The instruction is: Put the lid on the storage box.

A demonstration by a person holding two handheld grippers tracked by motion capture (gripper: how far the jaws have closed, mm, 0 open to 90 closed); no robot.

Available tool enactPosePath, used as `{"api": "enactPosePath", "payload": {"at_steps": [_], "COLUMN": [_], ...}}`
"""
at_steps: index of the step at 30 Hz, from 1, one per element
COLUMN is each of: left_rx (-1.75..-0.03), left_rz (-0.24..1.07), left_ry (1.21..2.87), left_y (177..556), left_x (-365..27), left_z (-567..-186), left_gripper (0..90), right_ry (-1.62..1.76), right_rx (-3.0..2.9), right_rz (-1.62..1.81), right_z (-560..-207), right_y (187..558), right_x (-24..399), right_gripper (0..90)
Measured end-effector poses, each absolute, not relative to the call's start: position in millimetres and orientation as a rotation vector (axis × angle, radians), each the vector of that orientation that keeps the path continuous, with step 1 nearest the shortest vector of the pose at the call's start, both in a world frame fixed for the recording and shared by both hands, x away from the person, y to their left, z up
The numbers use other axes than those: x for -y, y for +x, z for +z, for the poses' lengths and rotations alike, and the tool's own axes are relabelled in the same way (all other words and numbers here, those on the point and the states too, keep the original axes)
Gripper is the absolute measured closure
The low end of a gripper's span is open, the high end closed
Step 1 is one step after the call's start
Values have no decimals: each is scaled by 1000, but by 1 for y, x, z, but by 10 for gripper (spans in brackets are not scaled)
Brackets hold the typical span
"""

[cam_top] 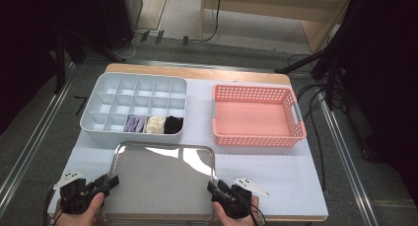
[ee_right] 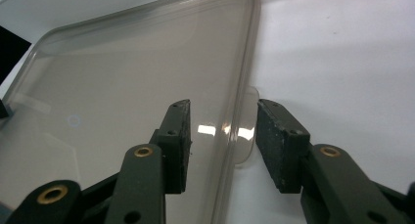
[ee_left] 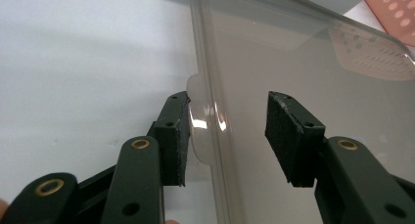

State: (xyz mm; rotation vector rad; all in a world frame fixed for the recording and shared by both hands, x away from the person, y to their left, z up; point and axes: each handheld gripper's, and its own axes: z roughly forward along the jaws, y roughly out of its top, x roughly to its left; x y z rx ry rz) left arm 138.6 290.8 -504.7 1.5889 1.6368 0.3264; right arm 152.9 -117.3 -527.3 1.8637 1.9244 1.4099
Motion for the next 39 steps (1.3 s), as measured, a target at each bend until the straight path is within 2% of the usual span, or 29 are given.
{"api": "enactPosePath", "payload": {"at_steps": [5,8,13,23,35,39], "left_rx": [-1630,-1626,-1623,-1631,-1632,-1620], "left_rz": [323,344,360,330,319,292], "left_ry": [1594,1623,1638,1606,1588,1604], "left_y": [139,140,139,139,138,140], "left_x": [-292,-289,-287,-290,-293,-297], "left_z": [-505,-503,-503,-504,-504,-504], "left_gripper": [536,531,513,526,540,549], "right_ry": [1867,1902,1812,1896,1929,1939], "right_rx": [-1933,-1936,-1933,-1953,-1960,-1968], "right_rz": [1428,1436,1344,1427,1484,1544], "right_z": [-528,-526,-525,-526,-528,-528], "right_y": [155,155,149,155,156,158], "right_x": [120,121,111,123,128,132], "right_gripper": [577,545,530,594,607,584]}}
